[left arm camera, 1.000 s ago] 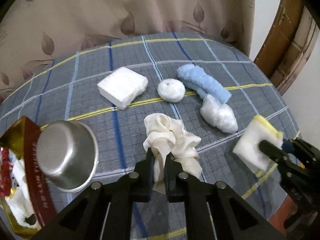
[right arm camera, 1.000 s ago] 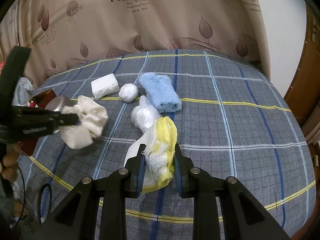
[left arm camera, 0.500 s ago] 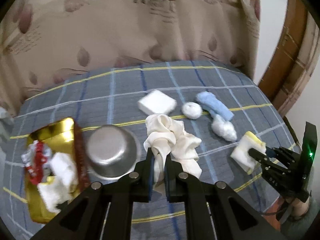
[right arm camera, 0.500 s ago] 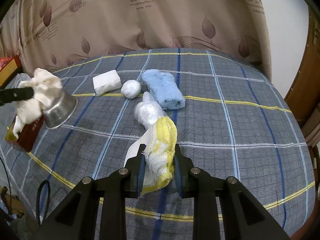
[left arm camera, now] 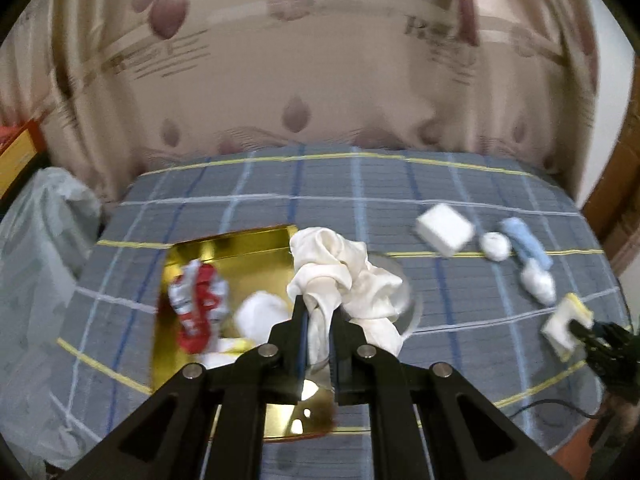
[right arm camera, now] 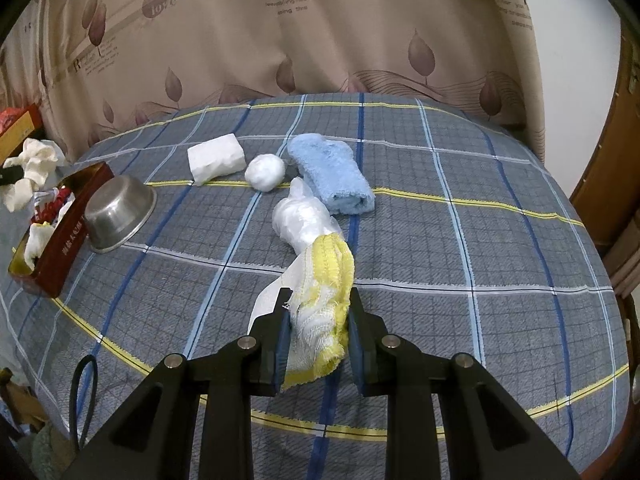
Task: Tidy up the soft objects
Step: 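Carry the cream cloth into the gold tray and open left tool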
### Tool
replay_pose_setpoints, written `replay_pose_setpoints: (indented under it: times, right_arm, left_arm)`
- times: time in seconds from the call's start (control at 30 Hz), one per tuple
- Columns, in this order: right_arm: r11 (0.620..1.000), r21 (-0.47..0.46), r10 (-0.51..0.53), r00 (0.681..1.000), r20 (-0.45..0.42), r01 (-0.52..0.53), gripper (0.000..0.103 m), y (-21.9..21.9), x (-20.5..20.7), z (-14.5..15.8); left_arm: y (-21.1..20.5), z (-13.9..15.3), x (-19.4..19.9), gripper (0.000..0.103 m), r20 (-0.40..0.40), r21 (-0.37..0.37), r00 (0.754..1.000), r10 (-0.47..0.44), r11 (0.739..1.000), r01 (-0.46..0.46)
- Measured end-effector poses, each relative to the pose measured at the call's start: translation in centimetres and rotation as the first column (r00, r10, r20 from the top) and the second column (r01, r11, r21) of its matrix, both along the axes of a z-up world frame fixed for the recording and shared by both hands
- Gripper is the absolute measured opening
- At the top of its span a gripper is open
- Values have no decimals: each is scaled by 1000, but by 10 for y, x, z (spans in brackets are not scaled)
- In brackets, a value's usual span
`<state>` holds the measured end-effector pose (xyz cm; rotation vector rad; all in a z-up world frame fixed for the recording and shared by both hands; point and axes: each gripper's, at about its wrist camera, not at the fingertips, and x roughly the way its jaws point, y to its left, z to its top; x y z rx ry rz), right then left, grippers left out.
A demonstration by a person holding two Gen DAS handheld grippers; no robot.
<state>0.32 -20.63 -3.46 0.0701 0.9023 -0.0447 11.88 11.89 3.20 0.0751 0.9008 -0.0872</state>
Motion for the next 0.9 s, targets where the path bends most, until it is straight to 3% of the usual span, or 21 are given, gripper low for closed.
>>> replay_pose_setpoints:
  times: [0.33, 0.73, 0.9]
  right_arm:
    - [1000, 0, -3, 1000, -2, 3, 23, 1, -1, 0]
    - [1000, -2, -1, 1000, -7, 1, 23, 4, 0, 0]
    - [1000, -2, -1, 1000, -7, 1, 23, 4, 0, 0]
  left_arm:
    - [54, -38, 16, 8, -67, 18, 991, 120, 993, -119]
    - [73, -73, 33, 12, -134, 65, 976, 172, 984, -165]
    - [77, -75, 35, 34, -158, 64, 971, 180, 983, -172]
